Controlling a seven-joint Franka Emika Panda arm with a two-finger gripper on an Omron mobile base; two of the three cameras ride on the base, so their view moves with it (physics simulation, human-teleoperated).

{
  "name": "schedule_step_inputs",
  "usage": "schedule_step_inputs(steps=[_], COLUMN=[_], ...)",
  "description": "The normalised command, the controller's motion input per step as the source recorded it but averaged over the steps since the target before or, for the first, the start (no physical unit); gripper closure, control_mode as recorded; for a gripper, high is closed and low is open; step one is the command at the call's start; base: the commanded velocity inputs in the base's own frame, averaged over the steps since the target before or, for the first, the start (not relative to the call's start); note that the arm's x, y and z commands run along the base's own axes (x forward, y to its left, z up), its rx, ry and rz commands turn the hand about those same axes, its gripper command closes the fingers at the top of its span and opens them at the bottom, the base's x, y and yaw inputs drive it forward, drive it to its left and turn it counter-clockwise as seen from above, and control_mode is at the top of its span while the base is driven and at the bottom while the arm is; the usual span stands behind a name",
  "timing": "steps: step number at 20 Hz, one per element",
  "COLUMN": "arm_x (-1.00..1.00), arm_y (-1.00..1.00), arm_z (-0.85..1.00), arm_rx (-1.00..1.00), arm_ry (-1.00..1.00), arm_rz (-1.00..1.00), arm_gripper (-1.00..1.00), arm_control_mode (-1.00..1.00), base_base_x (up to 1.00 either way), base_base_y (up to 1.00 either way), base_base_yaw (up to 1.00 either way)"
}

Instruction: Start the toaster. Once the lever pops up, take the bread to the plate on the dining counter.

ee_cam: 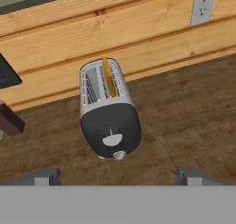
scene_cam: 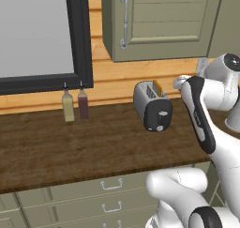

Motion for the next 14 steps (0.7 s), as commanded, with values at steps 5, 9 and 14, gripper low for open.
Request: schedule_step_inputs(steps=[5,9,14], arm_x=[0.23,0.39,0.45], arm_y=[0.00,0.03,0.02], arm_z=[-0.36,-0.16,-0.03], arm_rx=[0.00,0.00,0.00], arm_ry=[0.00,0.00,0.00], arm_rz=[0.00,0.00,0.00], arm_gripper=[-1.00,-1.00,-1.00], arm_control_mode=[-1.00,-1.00,-1.00], base_base_x=[0.00,0.00,0.00], base_base_y=[0.00,0.00,0.00], base_base_yaw=[0.00,0.00,0.00])
